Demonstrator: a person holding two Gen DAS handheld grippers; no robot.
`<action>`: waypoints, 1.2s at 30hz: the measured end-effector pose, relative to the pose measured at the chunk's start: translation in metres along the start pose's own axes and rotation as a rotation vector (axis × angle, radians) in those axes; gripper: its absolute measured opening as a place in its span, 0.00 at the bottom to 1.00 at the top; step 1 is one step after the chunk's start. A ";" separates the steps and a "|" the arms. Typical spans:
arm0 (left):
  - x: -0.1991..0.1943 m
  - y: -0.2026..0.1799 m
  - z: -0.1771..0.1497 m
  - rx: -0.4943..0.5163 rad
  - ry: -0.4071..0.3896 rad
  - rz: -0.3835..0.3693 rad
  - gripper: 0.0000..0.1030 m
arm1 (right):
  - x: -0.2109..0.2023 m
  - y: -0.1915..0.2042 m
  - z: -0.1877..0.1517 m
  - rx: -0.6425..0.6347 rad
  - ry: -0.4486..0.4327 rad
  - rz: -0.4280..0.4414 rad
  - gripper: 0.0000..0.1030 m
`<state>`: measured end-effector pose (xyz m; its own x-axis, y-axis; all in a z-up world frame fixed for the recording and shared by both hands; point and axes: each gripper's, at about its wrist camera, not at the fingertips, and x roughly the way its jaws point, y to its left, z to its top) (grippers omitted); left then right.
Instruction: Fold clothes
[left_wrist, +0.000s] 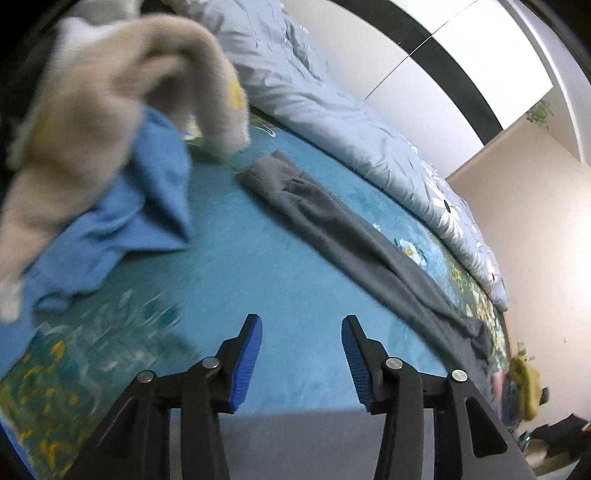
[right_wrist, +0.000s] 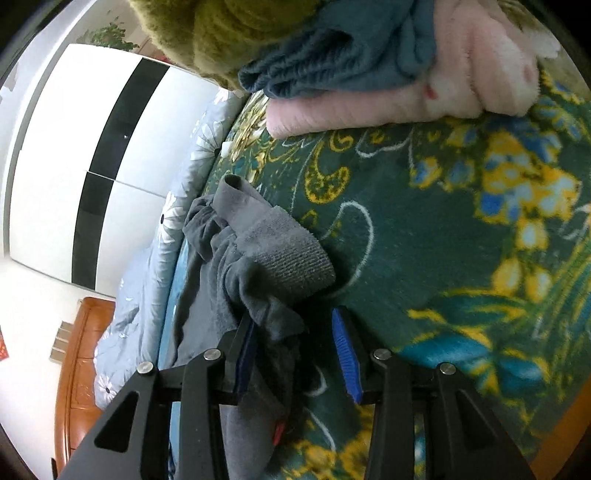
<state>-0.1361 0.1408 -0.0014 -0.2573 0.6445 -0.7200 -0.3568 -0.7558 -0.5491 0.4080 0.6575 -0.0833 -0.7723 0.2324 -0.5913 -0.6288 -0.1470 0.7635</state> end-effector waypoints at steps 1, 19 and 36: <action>0.011 -0.002 0.009 -0.003 0.014 0.006 0.50 | 0.000 0.002 0.001 -0.006 -0.003 0.003 0.39; 0.123 0.031 0.083 -0.317 -0.053 0.020 0.46 | -0.011 0.015 0.006 -0.172 -0.085 -0.119 0.10; 0.064 0.028 0.063 -0.235 -0.009 -0.015 0.29 | -0.003 0.014 0.003 -0.136 -0.029 -0.162 0.10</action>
<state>-0.2187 0.1676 -0.0363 -0.2623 0.6563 -0.7074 -0.1426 -0.7514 -0.6442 0.4017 0.6576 -0.0702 -0.6583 0.2906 -0.6944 -0.7526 -0.2336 0.6157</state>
